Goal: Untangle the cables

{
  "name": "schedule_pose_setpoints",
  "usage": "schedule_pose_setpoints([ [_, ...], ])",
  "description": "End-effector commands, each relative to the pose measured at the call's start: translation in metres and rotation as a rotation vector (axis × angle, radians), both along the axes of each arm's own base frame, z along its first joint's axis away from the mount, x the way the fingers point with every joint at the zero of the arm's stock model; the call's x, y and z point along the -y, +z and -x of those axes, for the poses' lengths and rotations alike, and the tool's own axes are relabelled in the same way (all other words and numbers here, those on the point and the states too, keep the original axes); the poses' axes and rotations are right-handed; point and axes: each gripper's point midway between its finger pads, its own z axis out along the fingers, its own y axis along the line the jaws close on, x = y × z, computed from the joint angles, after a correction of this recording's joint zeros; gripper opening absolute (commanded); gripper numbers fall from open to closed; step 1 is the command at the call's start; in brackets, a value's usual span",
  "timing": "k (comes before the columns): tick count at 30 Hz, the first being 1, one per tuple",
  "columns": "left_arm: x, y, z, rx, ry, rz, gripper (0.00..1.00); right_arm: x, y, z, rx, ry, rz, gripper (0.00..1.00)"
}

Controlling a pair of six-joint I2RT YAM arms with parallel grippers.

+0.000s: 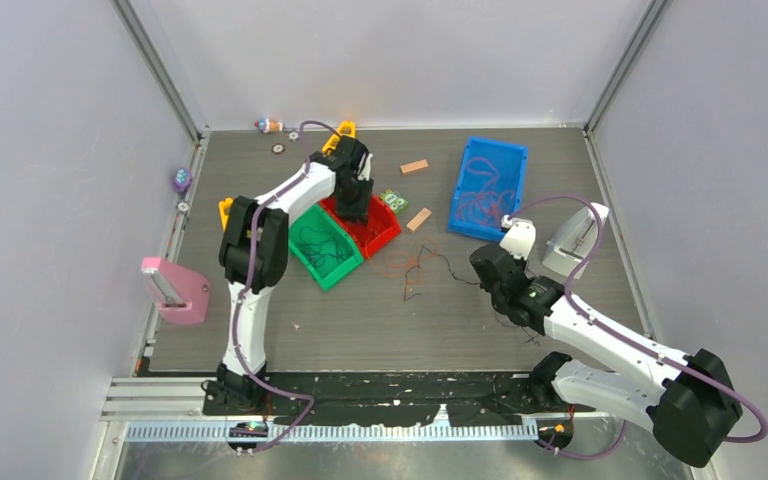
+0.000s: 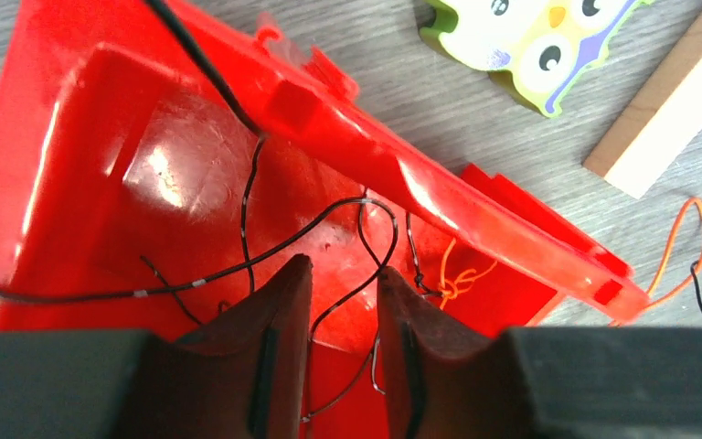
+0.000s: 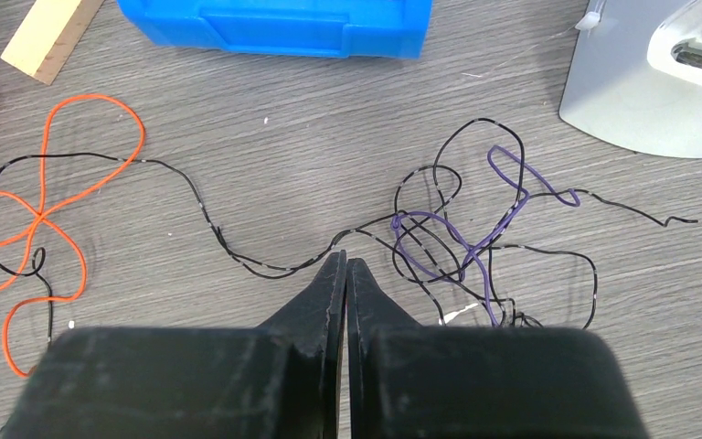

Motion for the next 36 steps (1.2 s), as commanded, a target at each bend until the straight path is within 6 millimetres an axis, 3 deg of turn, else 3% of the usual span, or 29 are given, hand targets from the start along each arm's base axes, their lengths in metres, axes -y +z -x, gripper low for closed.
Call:
schedule_pose_setpoints([
  [1, 0.0, 0.064, -0.008, 0.161, -0.01, 0.012, 0.36, -0.002, 0.007, -0.006, 0.026, -0.005, -0.013, 0.07],
  [12, 0.01, 0.134, 0.01, 0.322, -0.058, 0.106, 0.7, -0.017, 0.007, -0.008, 0.006, 0.082, -0.025, 0.17],
  [19, 0.014, 0.168, 0.04, 0.418, -0.11, 0.145, 0.99, -0.027, 0.013, -0.012, 0.012, 0.142, -0.031, 0.19],
  [27, 0.016, 0.188, 0.1, 0.592, -0.183, 0.219, 1.0, -0.039, 0.008, -0.014, -0.007, 0.218, -0.067, 0.38],
  [29, 0.023, 0.185, 0.118, 0.614, -0.214, 0.263, 1.0, -0.039, 0.005, -0.014, -0.019, 0.228, -0.083, 0.44],
  [36, 0.046, 0.157, 0.168, 0.645, -0.268, 0.413, 0.99, -0.032, -0.002, -0.017, -0.056, 0.223, -0.157, 0.83],
])
